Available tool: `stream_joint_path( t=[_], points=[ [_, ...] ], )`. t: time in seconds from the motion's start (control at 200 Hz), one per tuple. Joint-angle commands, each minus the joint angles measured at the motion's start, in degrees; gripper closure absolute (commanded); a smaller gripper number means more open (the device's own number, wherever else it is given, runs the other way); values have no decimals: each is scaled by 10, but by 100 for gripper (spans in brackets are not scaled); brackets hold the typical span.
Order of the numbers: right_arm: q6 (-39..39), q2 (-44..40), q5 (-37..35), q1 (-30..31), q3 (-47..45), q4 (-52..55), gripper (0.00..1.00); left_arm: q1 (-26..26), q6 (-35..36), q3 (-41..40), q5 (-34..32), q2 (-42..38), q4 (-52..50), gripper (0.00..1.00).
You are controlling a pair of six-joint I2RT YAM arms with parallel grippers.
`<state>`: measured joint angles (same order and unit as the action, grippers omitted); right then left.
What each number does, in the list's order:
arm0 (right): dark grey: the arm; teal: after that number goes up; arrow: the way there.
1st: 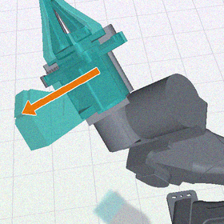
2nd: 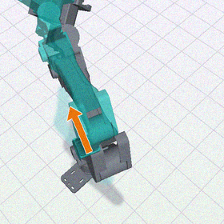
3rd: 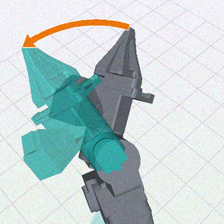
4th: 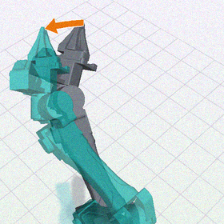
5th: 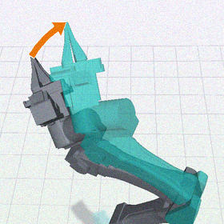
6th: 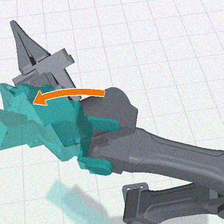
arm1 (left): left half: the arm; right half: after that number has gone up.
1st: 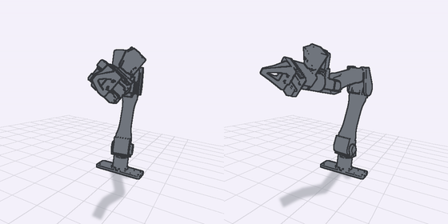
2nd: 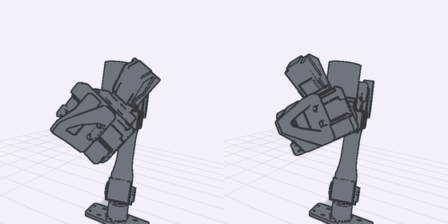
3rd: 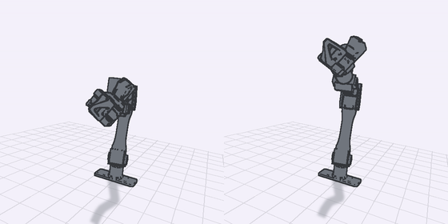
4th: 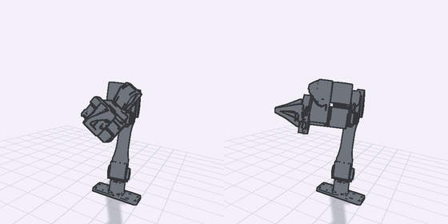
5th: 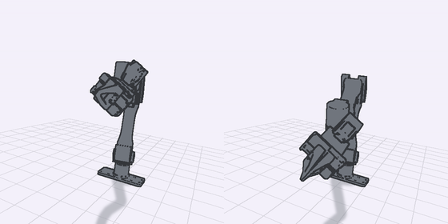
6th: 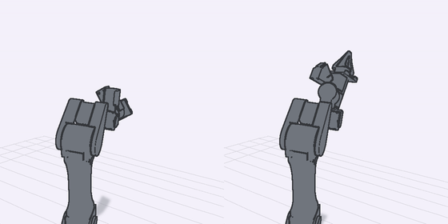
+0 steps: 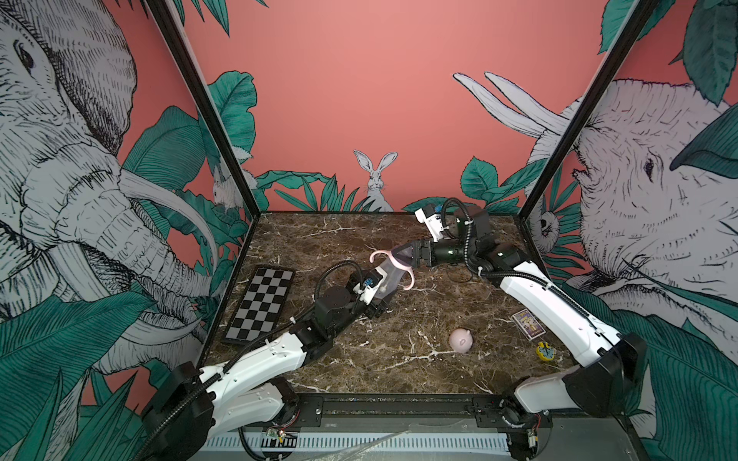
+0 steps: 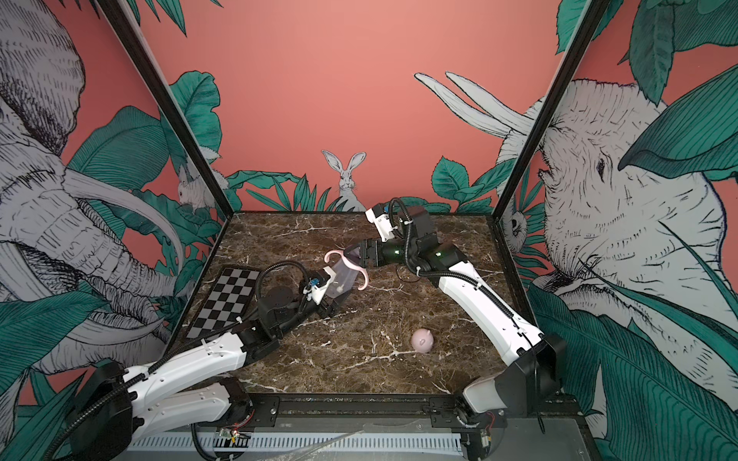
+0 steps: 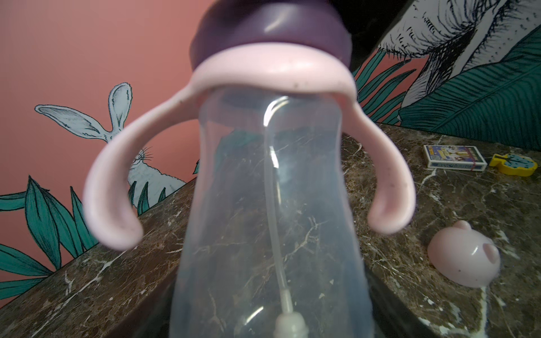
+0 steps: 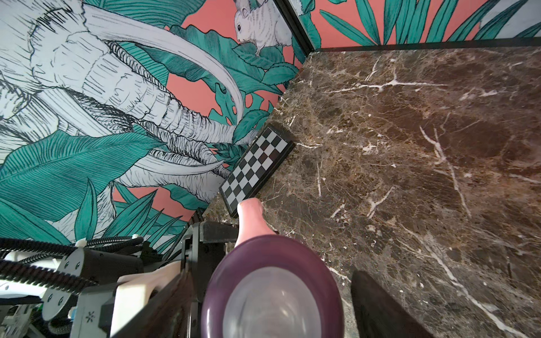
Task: Assemble the baby bottles
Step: Screw the nipple onto the baby bottle.
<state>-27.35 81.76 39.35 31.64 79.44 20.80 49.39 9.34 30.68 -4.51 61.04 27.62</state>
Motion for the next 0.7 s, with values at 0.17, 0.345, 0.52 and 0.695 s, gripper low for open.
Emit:
stream_joint_path(
  t=[0.17, 0.345, 0.52, 0.695],
  points=[
    [-16, 5, 37, 0, -18, -44, 20, -1, -7, 0, 2, -11, 40, 81],
    [-14, 3, 33, -1, -18, -40, 32, -2, -6, 0, 0, -10, 42, 81],
    [-3, 1, 13, -1, -9, -21, 43, -2, -9, -4, -5, -9, 46, 80],
    [17, -3, -13, -1, 9, 13, 51, -2, -11, -3, -8, 0, 42, 73]
  ],
)
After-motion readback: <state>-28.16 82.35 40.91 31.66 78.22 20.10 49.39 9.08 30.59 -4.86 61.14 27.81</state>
